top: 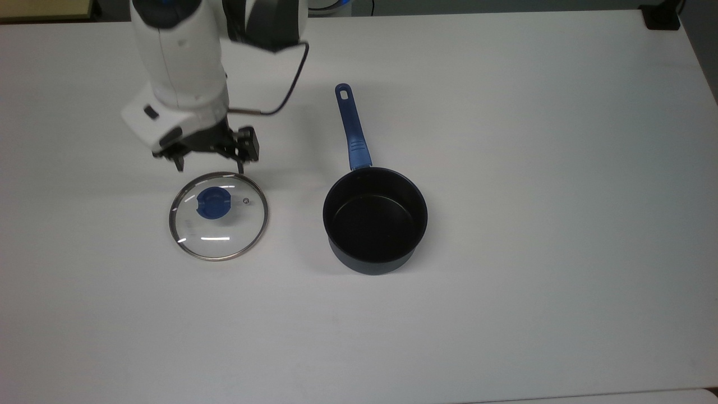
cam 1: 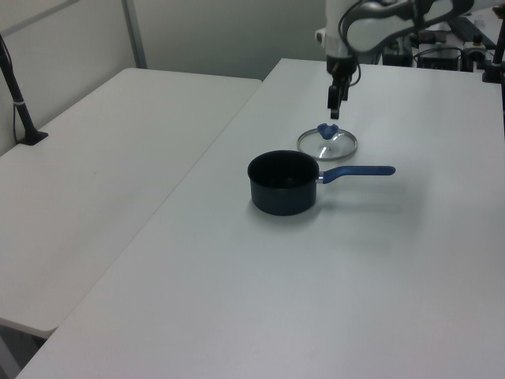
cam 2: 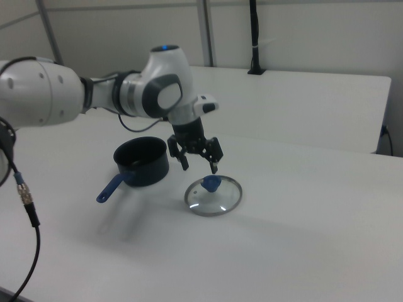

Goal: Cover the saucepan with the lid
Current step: 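Move the gripper over the glass lid and lower onto its blue knob, then close the gripper on the blue knob and lift the glass lid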

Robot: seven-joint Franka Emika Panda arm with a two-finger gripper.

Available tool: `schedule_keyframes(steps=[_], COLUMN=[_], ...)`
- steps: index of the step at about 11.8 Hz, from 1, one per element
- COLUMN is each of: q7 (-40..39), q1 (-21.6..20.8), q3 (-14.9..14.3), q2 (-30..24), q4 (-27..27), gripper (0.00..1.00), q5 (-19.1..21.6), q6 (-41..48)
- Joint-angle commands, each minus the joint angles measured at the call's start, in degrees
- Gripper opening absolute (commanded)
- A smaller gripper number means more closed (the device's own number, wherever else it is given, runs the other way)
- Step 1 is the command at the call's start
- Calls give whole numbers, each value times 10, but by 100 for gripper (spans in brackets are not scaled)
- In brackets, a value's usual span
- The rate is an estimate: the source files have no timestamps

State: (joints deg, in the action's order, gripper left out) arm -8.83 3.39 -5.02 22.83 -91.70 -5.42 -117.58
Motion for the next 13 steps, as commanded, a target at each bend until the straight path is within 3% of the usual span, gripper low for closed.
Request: schedule_keyframes(steps=[1, 5, 8, 11, 13], q7=[-14, -13, -15, -14, -12], q1=[1, 4, 3, 3, 3], q3=[-1, -1, -1, -1, -1], q2=[41, 74, 82, 77, 72], q4=[20, 20, 20, 17, 14], gripper=[100, 100, 84, 82, 87], q5=[1, 1, -6, -6, -6], q6=[-44, -97, -111, -105, -102])
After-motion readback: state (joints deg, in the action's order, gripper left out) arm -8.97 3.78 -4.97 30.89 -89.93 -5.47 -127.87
